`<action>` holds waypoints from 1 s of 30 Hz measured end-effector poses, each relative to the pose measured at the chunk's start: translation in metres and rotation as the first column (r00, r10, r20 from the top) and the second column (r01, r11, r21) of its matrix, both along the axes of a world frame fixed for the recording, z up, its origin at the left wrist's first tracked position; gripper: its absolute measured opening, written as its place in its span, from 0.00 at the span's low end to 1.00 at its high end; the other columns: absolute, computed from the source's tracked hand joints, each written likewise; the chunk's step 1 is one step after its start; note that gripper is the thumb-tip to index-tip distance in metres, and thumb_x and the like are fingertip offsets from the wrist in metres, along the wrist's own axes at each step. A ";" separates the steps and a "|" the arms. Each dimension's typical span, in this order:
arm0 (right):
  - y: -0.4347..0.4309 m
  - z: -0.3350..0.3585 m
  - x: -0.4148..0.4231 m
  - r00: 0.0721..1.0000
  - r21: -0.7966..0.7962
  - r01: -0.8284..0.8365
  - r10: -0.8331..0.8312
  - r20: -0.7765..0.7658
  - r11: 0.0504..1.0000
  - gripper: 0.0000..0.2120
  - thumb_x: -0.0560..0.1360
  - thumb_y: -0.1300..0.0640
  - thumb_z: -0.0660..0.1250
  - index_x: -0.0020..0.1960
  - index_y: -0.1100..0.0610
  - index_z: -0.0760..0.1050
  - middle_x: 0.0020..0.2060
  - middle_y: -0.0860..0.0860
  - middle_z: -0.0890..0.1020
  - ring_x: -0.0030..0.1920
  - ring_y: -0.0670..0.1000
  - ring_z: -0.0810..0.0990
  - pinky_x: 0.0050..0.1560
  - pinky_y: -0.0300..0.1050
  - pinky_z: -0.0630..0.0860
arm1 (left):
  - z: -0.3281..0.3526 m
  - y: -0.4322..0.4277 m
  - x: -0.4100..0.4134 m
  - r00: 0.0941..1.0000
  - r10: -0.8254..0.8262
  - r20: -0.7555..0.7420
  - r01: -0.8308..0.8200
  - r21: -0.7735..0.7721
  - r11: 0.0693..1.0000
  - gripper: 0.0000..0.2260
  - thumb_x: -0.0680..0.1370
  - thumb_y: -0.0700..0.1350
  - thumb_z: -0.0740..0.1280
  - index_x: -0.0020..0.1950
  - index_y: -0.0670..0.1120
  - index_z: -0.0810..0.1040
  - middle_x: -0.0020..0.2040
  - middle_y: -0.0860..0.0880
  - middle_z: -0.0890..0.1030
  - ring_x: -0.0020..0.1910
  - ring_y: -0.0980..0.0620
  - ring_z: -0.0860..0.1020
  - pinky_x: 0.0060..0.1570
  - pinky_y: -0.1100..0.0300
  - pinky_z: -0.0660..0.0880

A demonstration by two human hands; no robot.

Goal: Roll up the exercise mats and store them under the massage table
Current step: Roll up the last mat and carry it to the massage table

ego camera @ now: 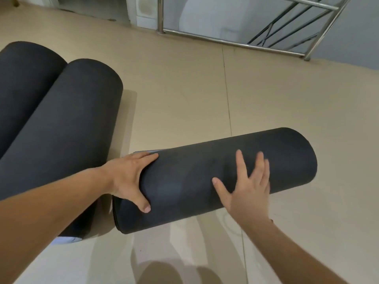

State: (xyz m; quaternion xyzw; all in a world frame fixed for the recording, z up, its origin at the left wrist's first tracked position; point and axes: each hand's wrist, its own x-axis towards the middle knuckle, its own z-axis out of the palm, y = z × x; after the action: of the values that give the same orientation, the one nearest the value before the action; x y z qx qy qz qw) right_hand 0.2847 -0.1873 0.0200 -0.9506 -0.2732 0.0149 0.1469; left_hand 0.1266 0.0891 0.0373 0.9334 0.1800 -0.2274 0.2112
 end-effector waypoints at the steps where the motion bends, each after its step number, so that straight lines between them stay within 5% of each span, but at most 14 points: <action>1: -0.007 -0.007 -0.010 0.986 0.076 0.097 -0.085 -0.142 0.992 0.51 0.73 0.25 0.66 0.86 0.39 0.42 0.84 0.57 0.35 0.85 0.62 0.39 0.81 0.67 0.55 | -0.001 0.002 0.000 1.000 0.007 -0.002 -0.007 -0.011 1.000 0.68 0.56 0.72 0.80 0.85 0.60 0.43 0.85 0.57 0.52 0.83 0.51 0.55 0.81 0.50 0.58; 4: -0.019 -0.019 -0.030 0.719 0.238 0.383 -0.126 -0.683 0.893 0.57 0.70 0.30 0.76 0.81 0.28 0.36 0.82 0.49 0.35 0.84 0.58 0.51 0.82 0.55 0.57 | -0.005 -0.002 0.000 0.999 0.027 -0.033 -0.027 -0.016 1.000 0.69 0.52 0.77 0.78 0.83 0.64 0.41 0.84 0.55 0.54 0.82 0.47 0.58 0.79 0.45 0.63; 6: -0.015 -0.024 -0.032 0.662 0.341 0.456 -0.057 -0.747 0.822 0.60 0.68 0.32 0.79 0.80 0.25 0.36 0.81 0.50 0.44 0.79 0.57 0.62 0.79 0.48 0.62 | -0.009 -0.005 0.001 0.998 0.044 -0.036 -0.044 -0.021 0.999 0.68 0.52 0.80 0.75 0.83 0.65 0.42 0.83 0.56 0.58 0.80 0.47 0.63 0.77 0.44 0.66; 9: -0.010 -0.029 -0.018 0.653 0.373 0.513 -0.070 -0.754 0.773 0.64 0.63 0.32 0.82 0.81 0.26 0.37 0.82 0.53 0.47 0.79 0.57 0.64 0.79 0.48 0.63 | -0.006 -0.012 0.002 0.994 0.104 -0.020 -0.105 -0.042 0.994 0.61 0.57 0.86 0.66 0.84 0.65 0.46 0.81 0.54 0.65 0.76 0.46 0.69 0.75 0.46 0.69; 12: -0.017 -0.025 0.012 0.659 0.386 0.522 -0.072 -0.749 0.760 0.67 0.57 0.30 0.85 0.81 0.24 0.43 0.81 0.47 0.52 0.79 0.57 0.64 0.79 0.60 0.68 | 0.000 -0.035 0.000 0.987 0.131 -0.093 -0.139 -0.092 0.986 0.57 0.59 0.88 0.56 0.84 0.66 0.50 0.74 0.52 0.70 0.73 0.46 0.72 0.71 0.50 0.70; 16: -0.021 -0.011 0.047 0.705 0.416 0.422 -0.003 -0.709 0.806 0.62 0.57 0.30 0.85 0.83 0.29 0.53 0.80 0.45 0.57 0.78 0.53 0.67 0.78 0.59 0.69 | -0.015 -0.098 -0.015 0.978 0.196 -0.071 -0.207 -0.214 0.955 0.53 0.63 0.85 0.62 0.82 0.62 0.57 0.72 0.54 0.73 0.70 0.50 0.75 0.69 0.52 0.73; 21: -0.031 -0.010 0.032 0.753 0.409 0.365 -0.007 -0.658 0.836 0.61 0.59 0.28 0.82 0.84 0.39 0.57 0.80 0.47 0.60 0.77 0.55 0.70 0.77 0.55 0.70 | -0.036 -0.144 -0.013 0.951 0.299 0.075 -0.287 -0.140 0.948 0.41 0.63 0.86 0.60 0.66 0.61 0.68 0.62 0.59 0.74 0.59 0.55 0.77 0.58 0.53 0.78; 25: -0.054 -0.006 -0.011 0.719 0.277 0.210 0.044 -0.694 0.938 0.75 0.48 0.24 0.84 0.83 0.29 0.40 0.81 0.39 0.49 0.82 0.50 0.60 0.80 0.55 0.66 | -0.062 -0.098 -0.019 0.846 0.532 0.026 -0.492 -0.345 0.799 0.25 0.72 0.79 0.62 0.57 0.63 0.75 0.71 0.57 0.73 0.66 0.51 0.77 0.69 0.47 0.76; 30: -0.050 -0.009 -0.033 0.901 0.138 0.014 0.047 -0.432 0.990 0.60 0.56 0.18 0.73 0.79 0.22 0.42 0.80 0.35 0.36 0.84 0.47 0.39 0.77 0.58 0.68 | -0.098 -0.099 -0.026 0.660 0.727 -0.190 -0.712 -0.468 0.524 0.27 0.76 0.65 0.73 0.68 0.53 0.68 0.64 0.53 0.76 0.55 0.50 0.78 0.56 0.53 0.80</action>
State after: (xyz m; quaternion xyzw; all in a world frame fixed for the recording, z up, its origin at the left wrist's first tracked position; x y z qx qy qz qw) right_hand 0.2520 -0.2375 0.0111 -0.9086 -0.2420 0.2085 0.2691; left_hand 0.1003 -0.0094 -0.0607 0.6887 0.4793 -0.1452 0.5243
